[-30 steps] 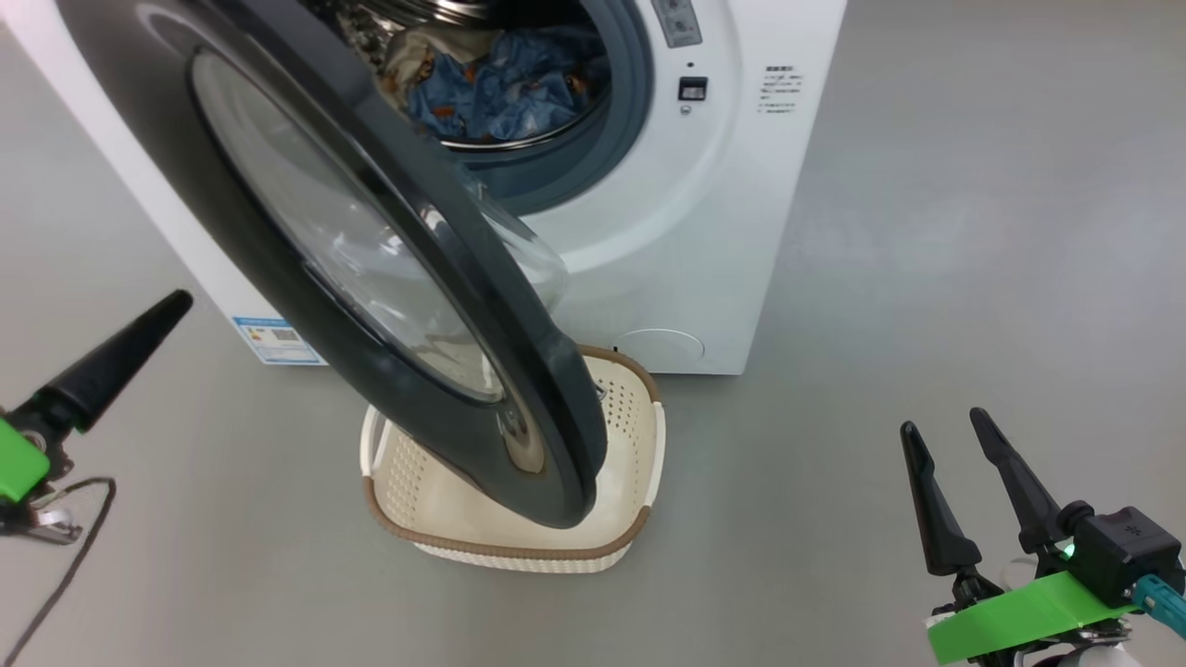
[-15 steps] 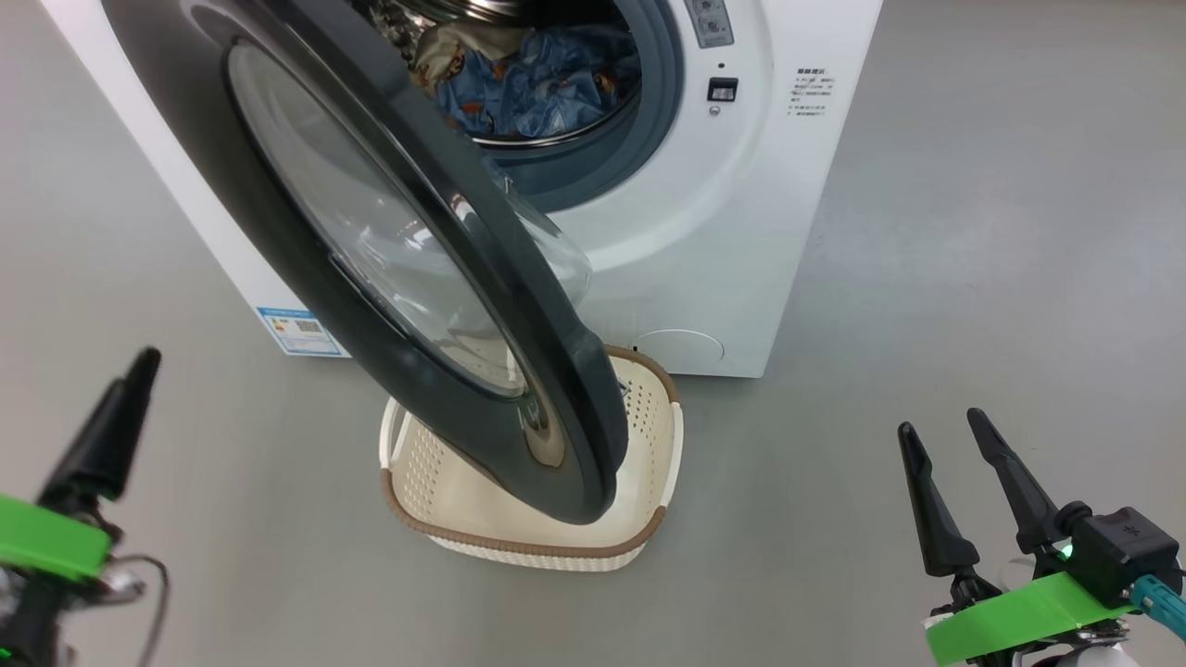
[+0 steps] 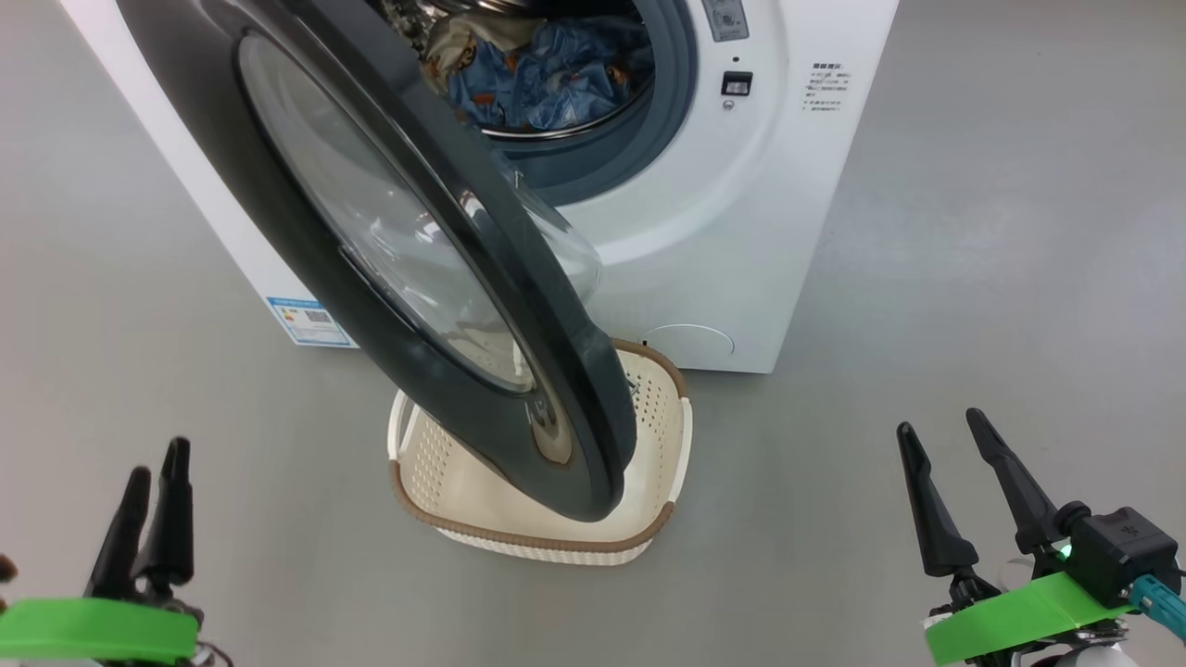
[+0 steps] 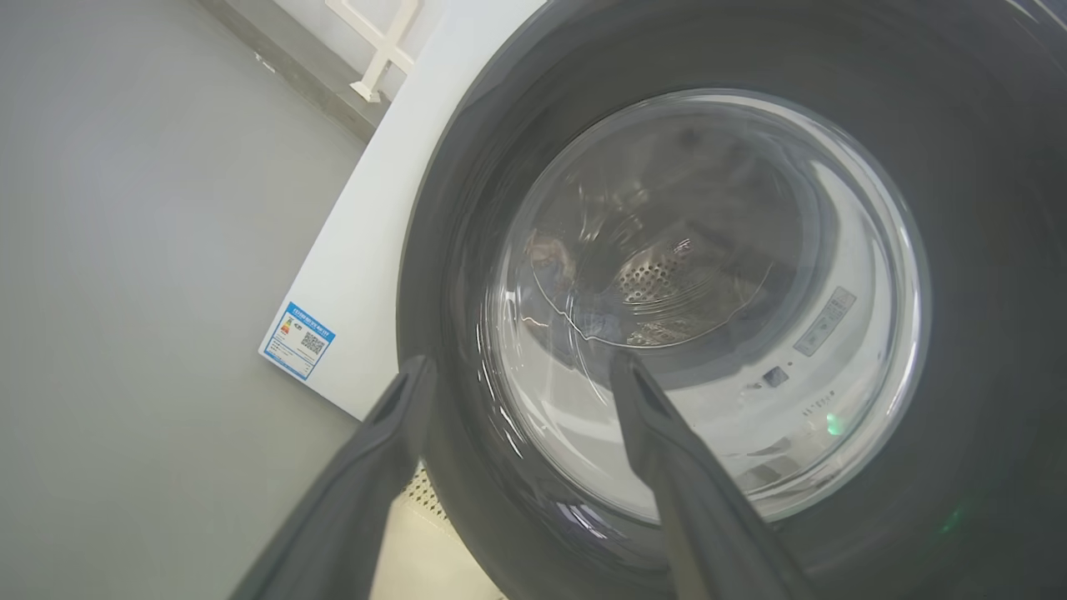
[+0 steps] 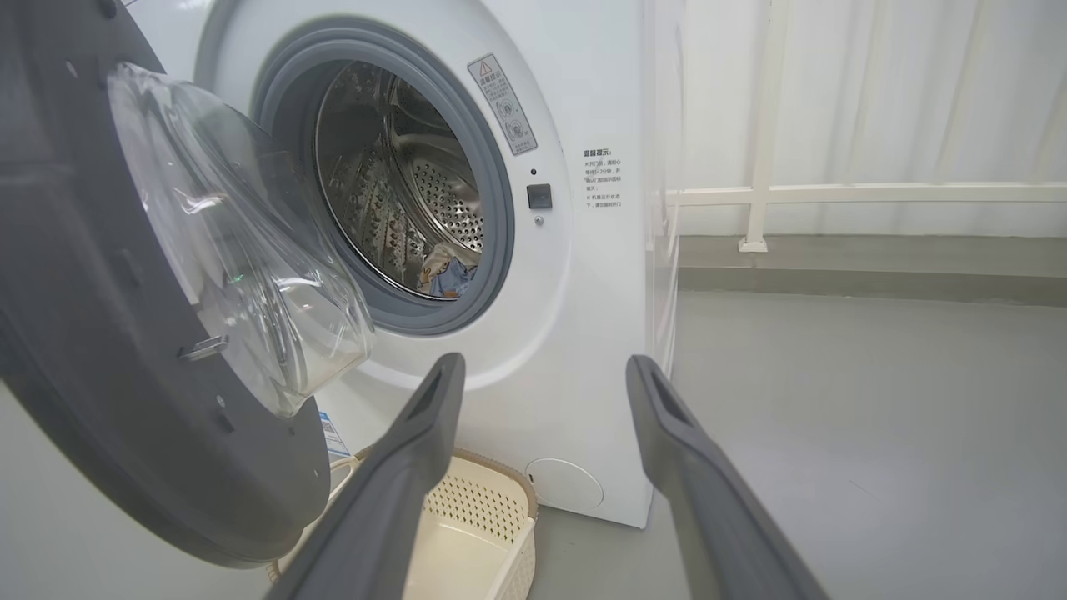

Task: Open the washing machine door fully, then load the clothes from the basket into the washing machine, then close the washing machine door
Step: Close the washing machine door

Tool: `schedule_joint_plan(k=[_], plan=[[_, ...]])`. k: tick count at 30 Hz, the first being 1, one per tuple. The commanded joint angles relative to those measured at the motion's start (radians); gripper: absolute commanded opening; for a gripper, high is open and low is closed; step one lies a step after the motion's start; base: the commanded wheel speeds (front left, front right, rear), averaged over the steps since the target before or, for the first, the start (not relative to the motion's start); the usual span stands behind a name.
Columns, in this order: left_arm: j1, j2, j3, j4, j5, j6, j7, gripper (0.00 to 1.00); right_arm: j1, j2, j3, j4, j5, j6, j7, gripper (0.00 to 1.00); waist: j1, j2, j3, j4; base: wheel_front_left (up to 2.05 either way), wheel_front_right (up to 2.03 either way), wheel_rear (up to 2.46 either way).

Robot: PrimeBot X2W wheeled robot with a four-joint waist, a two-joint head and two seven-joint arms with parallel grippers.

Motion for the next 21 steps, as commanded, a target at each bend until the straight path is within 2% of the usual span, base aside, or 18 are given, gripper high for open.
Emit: schedule_joint_plan(k=[1,4,6,7,8,14,21], plan=[[-0.016,0.035,0.037,0.003,0.034,-0.005,-0.024,1.0,-0.019,-0.012,0.025,-0.023,-0.008,0.004,-0.008,1.0,0.0,0.0,0.001,0.001,0.0,0.0,0.0],[-0.008,0.026,0.04,0.022,0.075,-0.005,-0.033,1.0,-0.02,-0.013,0.025,-0.021,-0.007,0.004,-0.008,1.0,0.0,0.0,0.0,0.002,0.0,0.0,0.0],[-0.001,0.008,0.079,0.029,0.148,-0.005,-0.035,1.0,-0.022,-0.013,0.025,-0.021,-0.006,0.004,-0.008,1.0,0.0,0.0,0.001,0.005,0.0,0.0,0.0],[0.005,-0.005,0.102,0.027,0.194,-0.005,-0.035,1.0,-0.022,-0.014,0.025,-0.021,-0.006,0.004,-0.008,1.0,0.0,0.0,0.001,0.006,0.0,0.0,0.0],[0.022,-0.033,0.141,0.023,0.294,-0.005,-0.036,1.0,-0.023,-0.014,0.025,-0.022,-0.005,0.004,-0.008,1.0,0.0,0.0,0.002,0.008,0.0,0.0,0.0],[0.074,-0.129,0.26,-0.006,0.604,-0.005,-0.036,1.0,-0.028,-0.015,0.025,-0.02,-0.004,0.004,-0.008,1.0,0.0,0.0,0.002,0.014,0.0,0.0,0.0],[0.116,-0.233,0.36,-0.048,0.861,-0.005,-0.036,1.0,-0.037,-0.016,0.031,-0.019,-0.005,0.004,-0.008,1.0,0.0,0.0,0.001,0.016,0.0,0.0,0.0]])
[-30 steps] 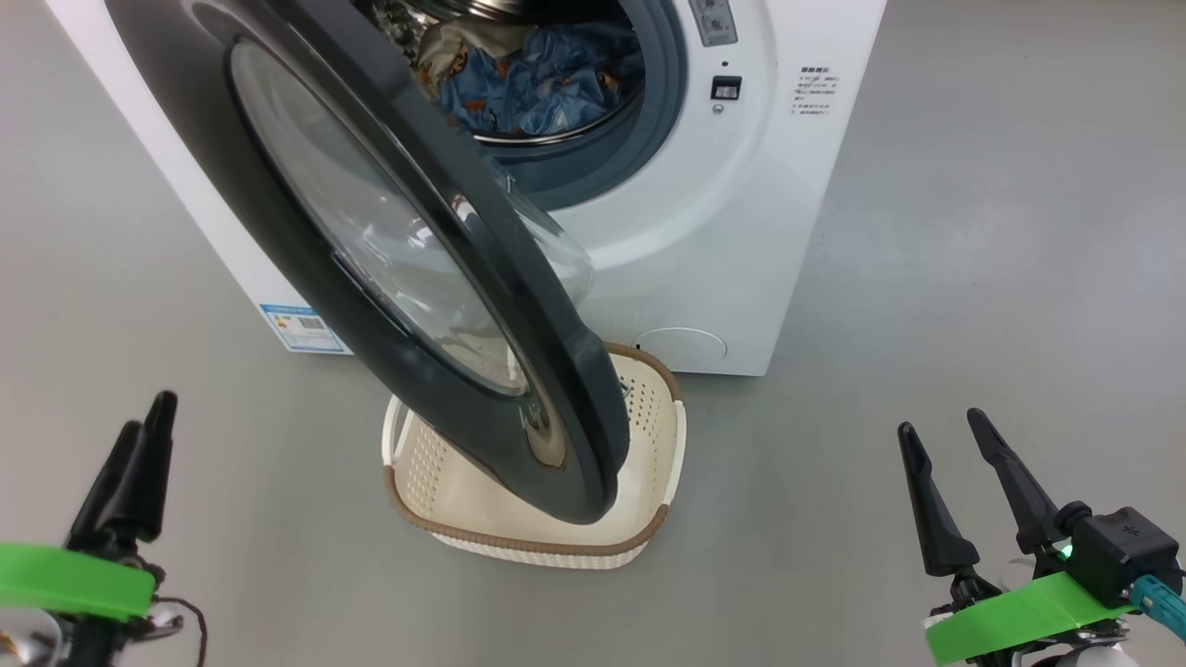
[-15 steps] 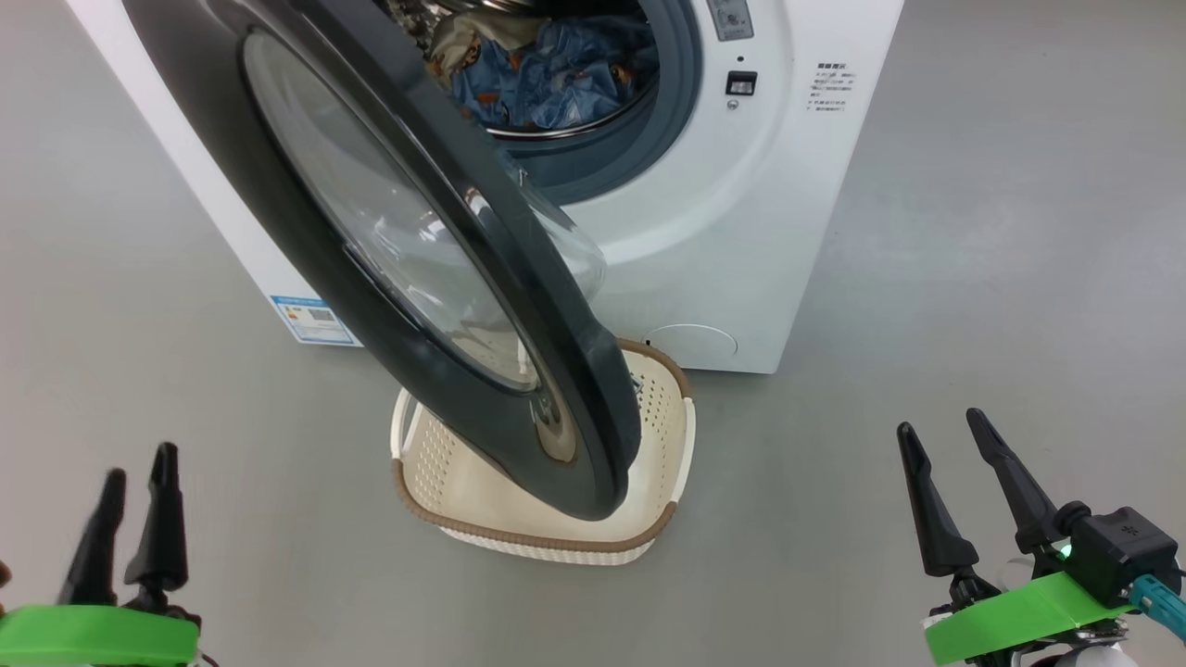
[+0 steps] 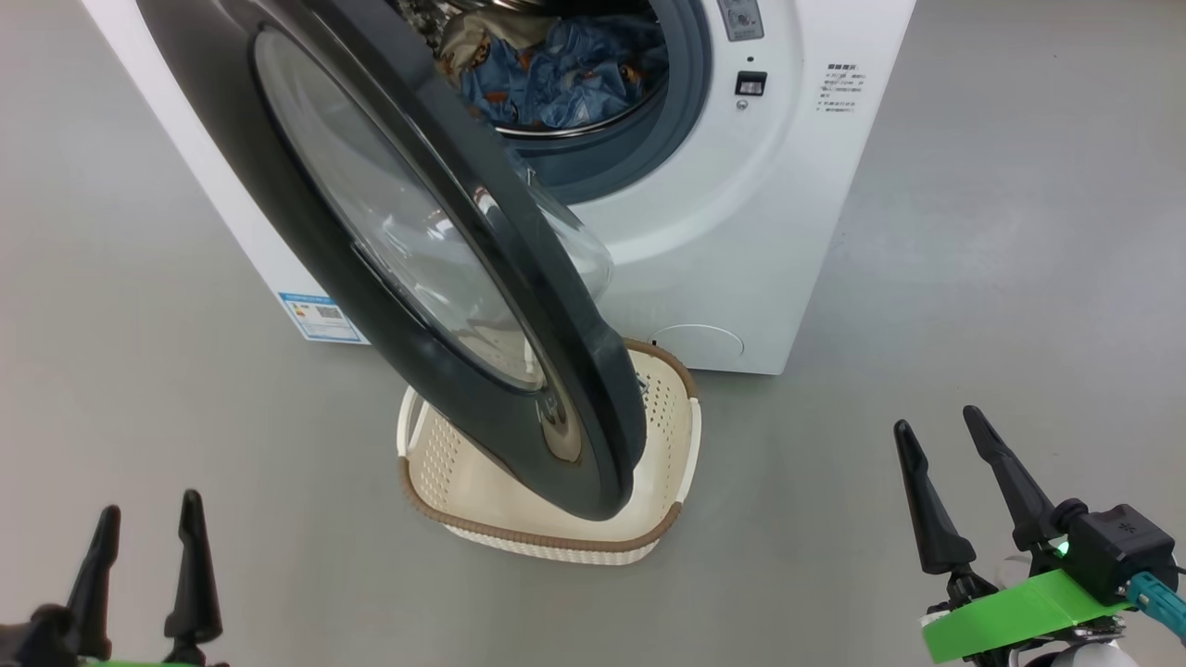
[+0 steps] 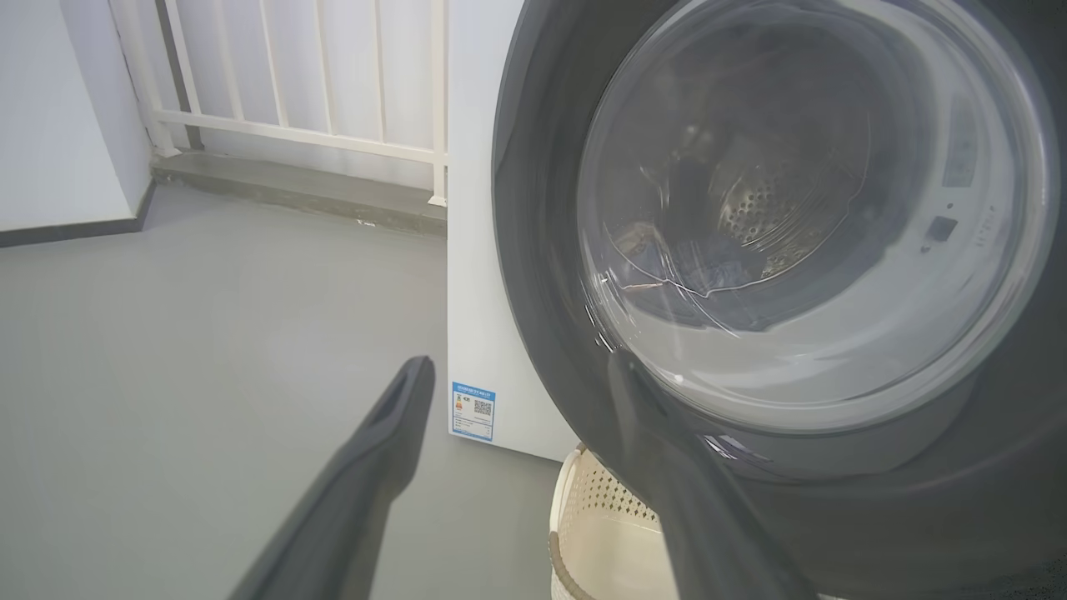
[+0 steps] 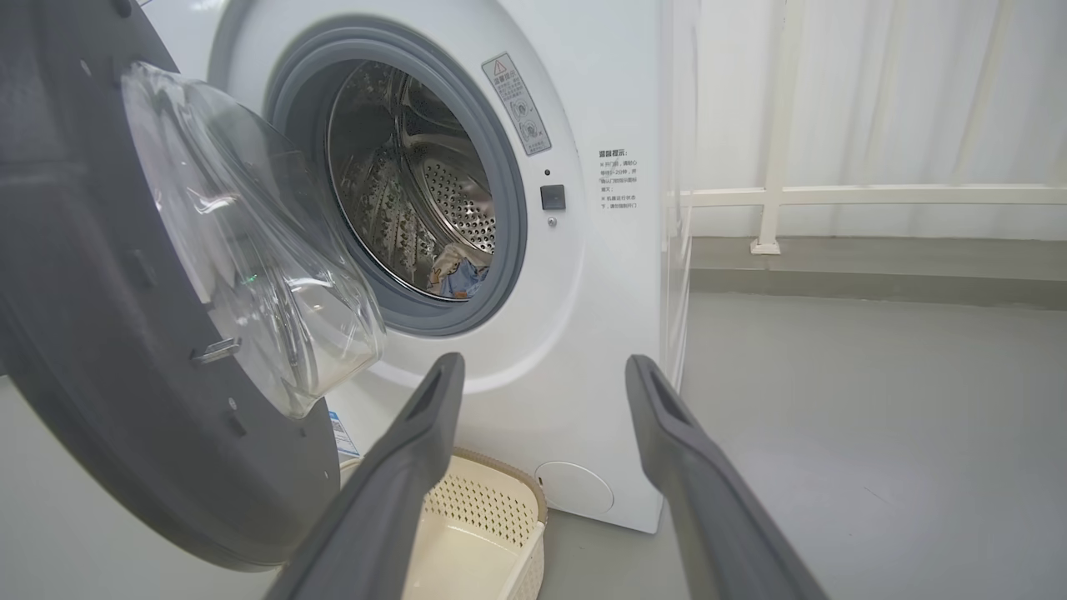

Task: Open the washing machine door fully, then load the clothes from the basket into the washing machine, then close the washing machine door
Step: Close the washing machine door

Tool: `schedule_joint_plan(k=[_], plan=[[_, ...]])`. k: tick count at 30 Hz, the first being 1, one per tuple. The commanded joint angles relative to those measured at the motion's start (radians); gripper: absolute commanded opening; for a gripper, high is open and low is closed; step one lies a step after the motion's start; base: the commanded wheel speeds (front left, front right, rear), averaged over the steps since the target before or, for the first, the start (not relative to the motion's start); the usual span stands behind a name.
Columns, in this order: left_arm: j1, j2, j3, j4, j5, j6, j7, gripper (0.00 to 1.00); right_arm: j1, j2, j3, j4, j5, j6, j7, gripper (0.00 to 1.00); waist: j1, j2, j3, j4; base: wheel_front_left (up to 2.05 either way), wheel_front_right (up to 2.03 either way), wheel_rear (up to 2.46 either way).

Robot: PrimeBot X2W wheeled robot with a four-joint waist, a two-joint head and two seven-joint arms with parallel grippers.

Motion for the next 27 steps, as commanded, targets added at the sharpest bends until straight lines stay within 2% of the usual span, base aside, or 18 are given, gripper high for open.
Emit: schedule_joint_plan(k=[1,4,8,25,26,27], plan=[[-0.003,0.015,0.046,-0.031,0.028,-0.003,-0.006,1.0,-0.03,-0.015,0.027,-0.021,-0.005,0.004,-0.008,1.0,0.0,0.0,-0.001,0.0,0.0,0.0,0.0],[0.022,-0.024,0.087,-0.041,0.124,-0.003,-0.006,1.0,-0.03,-0.016,0.03,-0.021,-0.004,0.004,-0.008,1.0,0.0,0.0,-0.003,-0.002,0.0,0.0,0.0],[0.04,-0.053,0.102,-0.028,0.184,-0.003,-0.006,1.0,-0.029,-0.015,0.03,-0.02,-0.003,0.004,-0.008,1.0,0.0,0.0,-0.003,-0.003,0.0,0.0,0.0],[0.047,-0.078,0.108,-0.027,0.216,-0.003,-0.006,1.0,-0.037,-0.019,0.047,-0.004,-0.001,0.004,-0.008,1.0,0.0,0.0,-0.014,0.023,0.0,0.0,0.0],[0.048,-0.079,0.106,-0.028,0.217,-0.003,-0.006,1.0,-0.041,-0.019,0.05,-0.001,0.0,0.004,-0.008,0.93,0.0,0.0,-0.014,0.026,0.0,0.0,0.0],[0.047,-0.079,0.105,-0.029,0.217,-0.003,-0.006,1.0,-0.046,-0.019,0.053,0.003,0.001,0.004,-0.008,0.66,0.0,0.0,-0.014,0.029,0.0,0.0,0.0]])
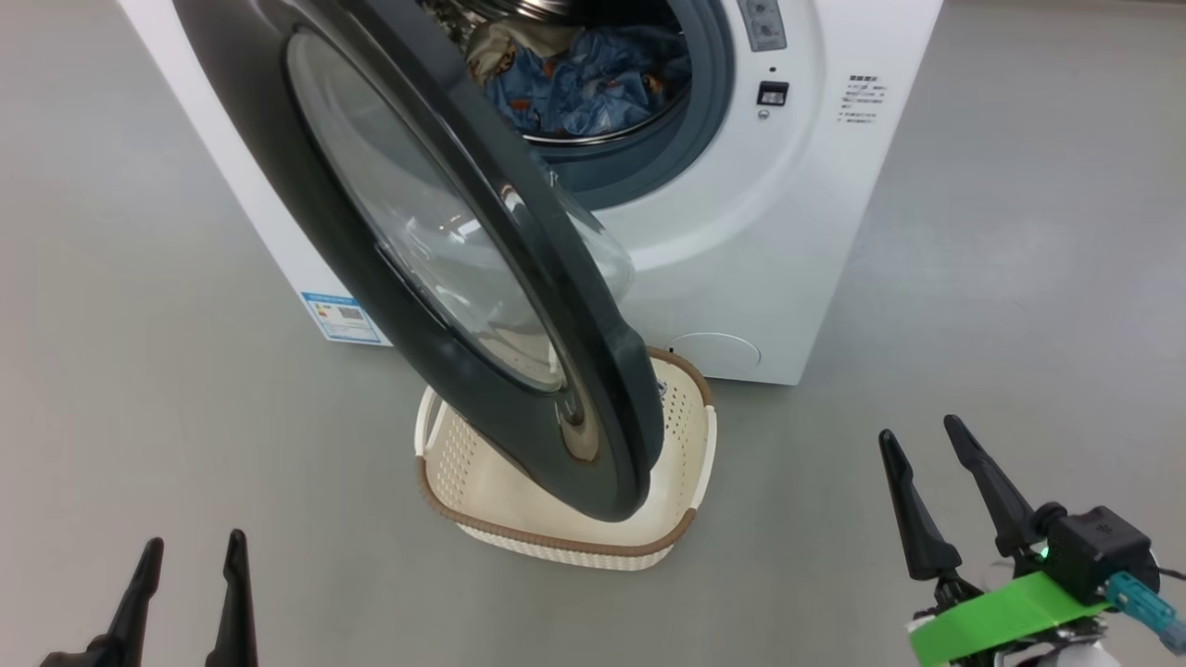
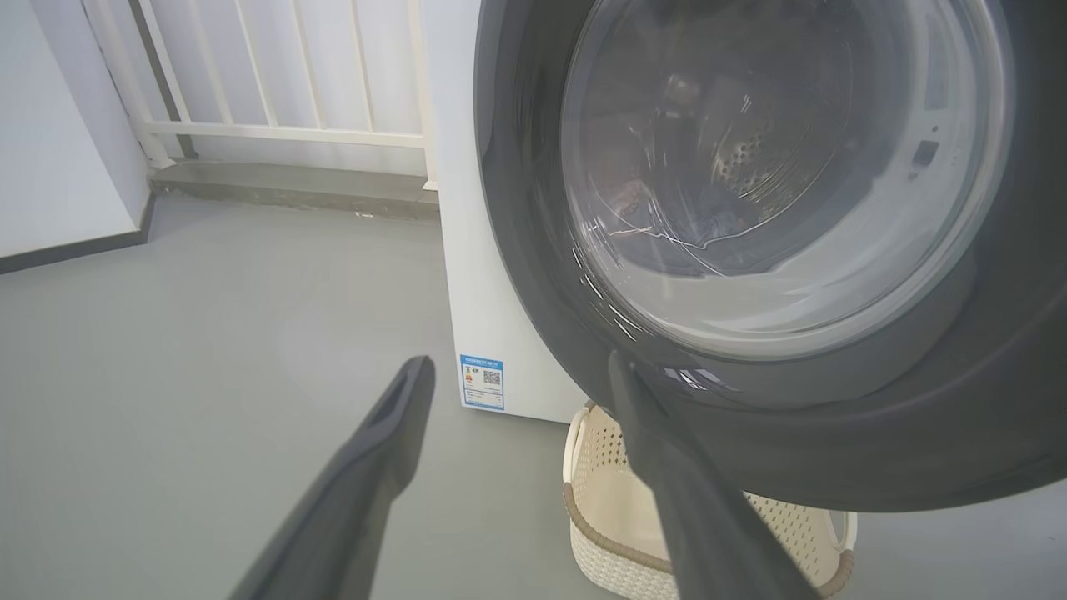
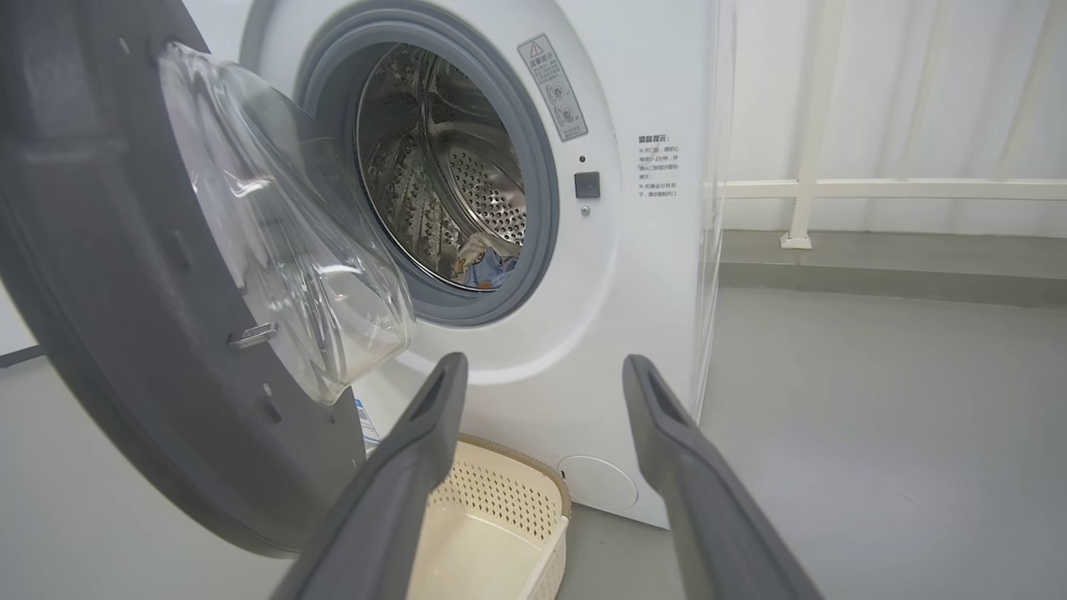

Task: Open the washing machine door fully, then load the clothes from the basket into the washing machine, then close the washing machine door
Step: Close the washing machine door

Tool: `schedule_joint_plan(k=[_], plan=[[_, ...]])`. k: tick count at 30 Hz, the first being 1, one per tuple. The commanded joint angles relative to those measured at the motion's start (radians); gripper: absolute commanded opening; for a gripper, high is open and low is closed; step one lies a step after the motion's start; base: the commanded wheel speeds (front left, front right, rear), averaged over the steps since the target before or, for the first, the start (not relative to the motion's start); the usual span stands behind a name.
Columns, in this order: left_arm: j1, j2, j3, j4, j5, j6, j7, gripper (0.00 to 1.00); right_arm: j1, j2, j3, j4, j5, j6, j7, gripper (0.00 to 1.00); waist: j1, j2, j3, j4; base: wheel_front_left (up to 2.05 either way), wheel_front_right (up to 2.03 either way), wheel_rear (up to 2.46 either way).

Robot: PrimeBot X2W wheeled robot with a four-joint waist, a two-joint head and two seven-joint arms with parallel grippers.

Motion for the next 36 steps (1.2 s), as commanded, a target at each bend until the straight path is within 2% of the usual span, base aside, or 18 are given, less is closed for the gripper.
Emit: schedule_joint_plan(k=[1,2,3,13,23,30,36], plan=[[-0.005,0.016,0.032,-0.025,0.013,0.001,-0.006,1.0,-0.049,-0.017,0.028,-0.016,0.002,0.004,-0.008,0.33,0.0,0.0,0.0,0.005,0.0,0.0,0.0],[-0.006,0.015,0.03,-0.026,0.013,0.001,-0.006,1.0,-0.056,-0.017,0.031,-0.011,0.004,0.004,-0.008,0.11,0.0,0.0,0.001,0.008,0.0,0.0,0.0],[-0.006,0.015,0.029,-0.027,0.013,0.001,-0.006,1.0,-0.064,-0.017,0.035,-0.005,0.005,0.004,-0.008,0.0,0.0,0.0,0.001,0.011,0.0,0.0,0.0],[-0.002,0.006,0.027,-0.037,0.018,0.001,-0.006,1.0,-0.163,-0.009,0.085,-0.029,0.014,0.004,-0.008,0.0,0.0,0.0,-0.011,0.035,0.0,0.0,0.0],[0.006,-0.001,0.04,-0.046,0.026,0.001,-0.006,1.0,-0.24,-0.003,0.162,-0.176,0.006,0.004,-0.008,0.0,0.0,0.0,-0.024,0.05,0.0,0.0,0.0],[0.012,-0.004,0.048,-0.046,0.029,0.001,-0.006,1.0,-0.249,0.007,0.266,-0.275,0.001,0.004,-0.008,0.0,0.0,0.0,-0.038,0.054,0.0,0.0,0.0],[0.015,-0.007,0.049,-0.051,0.031,0.001,-0.006,1.0,-0.238,0.023,0.404,-0.285,0.013,0.004,-0.008,0.0,0.0,0.0,-0.042,0.06,0.0,0.0,0.0]])
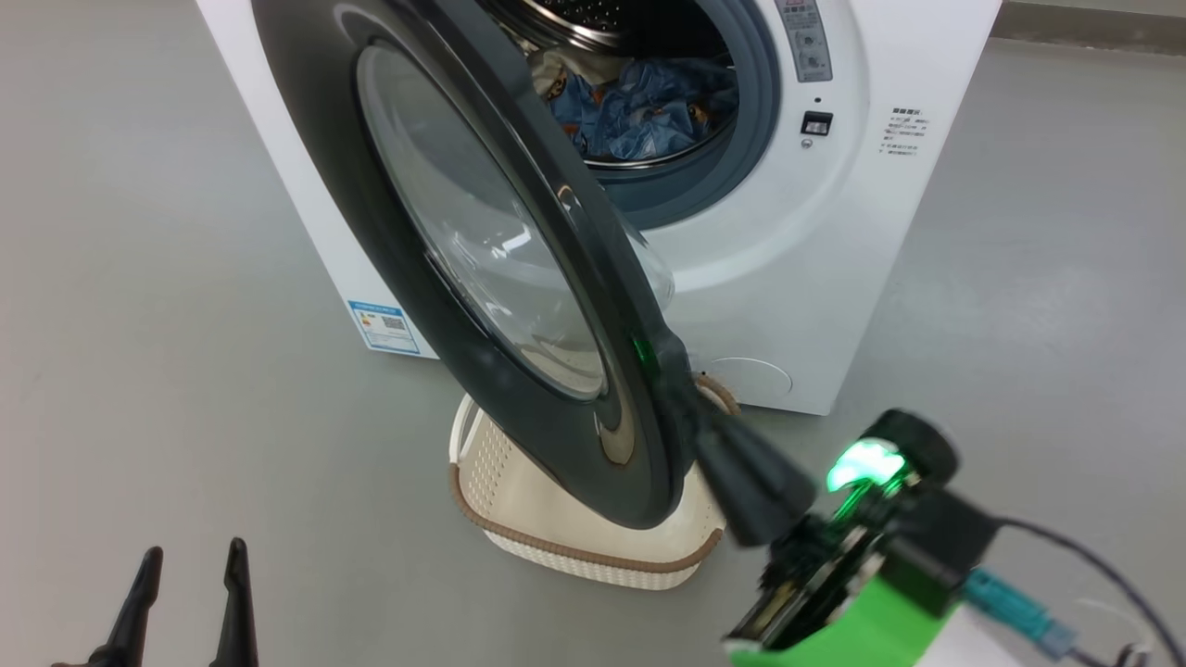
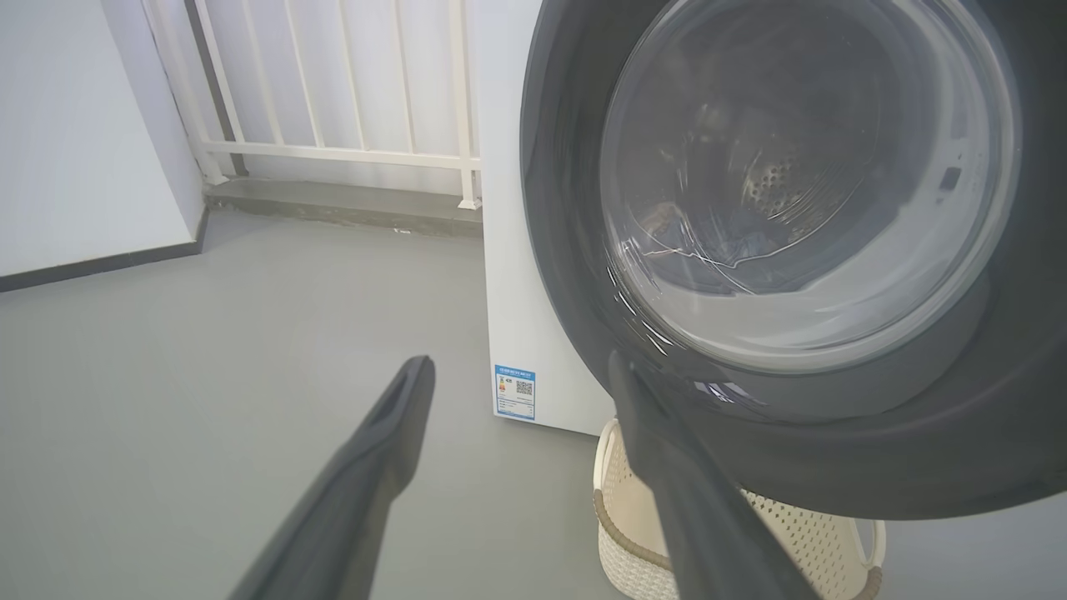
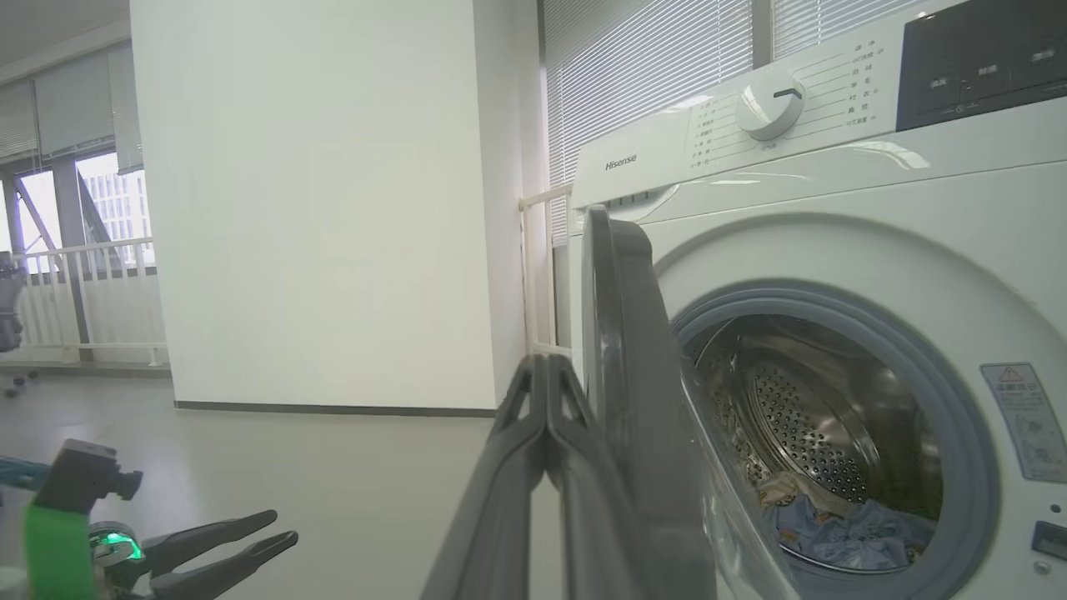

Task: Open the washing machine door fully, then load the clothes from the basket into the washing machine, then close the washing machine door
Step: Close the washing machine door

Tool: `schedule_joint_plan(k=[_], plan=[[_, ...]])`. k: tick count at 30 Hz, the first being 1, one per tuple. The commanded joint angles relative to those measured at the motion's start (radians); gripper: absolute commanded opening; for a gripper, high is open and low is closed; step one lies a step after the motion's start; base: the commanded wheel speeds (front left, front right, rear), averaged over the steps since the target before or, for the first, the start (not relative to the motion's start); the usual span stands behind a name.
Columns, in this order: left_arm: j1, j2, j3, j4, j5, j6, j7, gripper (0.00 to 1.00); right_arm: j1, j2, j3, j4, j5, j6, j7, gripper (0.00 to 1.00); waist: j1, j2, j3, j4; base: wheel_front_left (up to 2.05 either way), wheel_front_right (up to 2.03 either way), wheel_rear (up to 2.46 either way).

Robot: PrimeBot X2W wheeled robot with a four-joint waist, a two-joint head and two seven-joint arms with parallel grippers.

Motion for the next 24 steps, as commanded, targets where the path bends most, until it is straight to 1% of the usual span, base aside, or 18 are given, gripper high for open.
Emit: schedule_joint_plan(k=[1,4,7,12,24], plan=[[-0.006,0.006,0.034,-0.034,0.006,0.001,-0.006,1.0,-0.014,0.014,0.044,-0.015,0.007,0.004,-0.008,0.0,0.0,0.0,0.003,0.003,0.0,0.0,0.0],[-0.009,0.003,0.032,-0.038,0.005,0.001,-0.006,1.0,-0.012,0.017,0.098,0.019,0.015,0.004,-0.008,0.0,0.0,0.0,0.013,0.011,0.0,0.0,0.0],[-0.01,0.0,0.031,-0.039,0.005,0.001,-0.006,1.0,-0.008,0.018,0.125,0.045,0.024,0.004,-0.008,0.0,0.0,0.0,0.019,0.018,0.0,0.0,0.0],[-0.019,-0.012,0.029,-0.035,0.003,0.001,-0.006,1.0,0.001,0.008,0.169,0.136,0.049,0.004,-0.008,0.0,0.0,0.0,0.034,0.034,0.0,0.0,0.0],[-0.043,-0.027,0.026,-0.032,0.0,0.001,-0.006,1.0,-0.041,0.005,0.169,0.276,0.073,0.004,-0.008,0.0,0.0,0.0,0.062,0.045,0.0,0.0,0.0]])
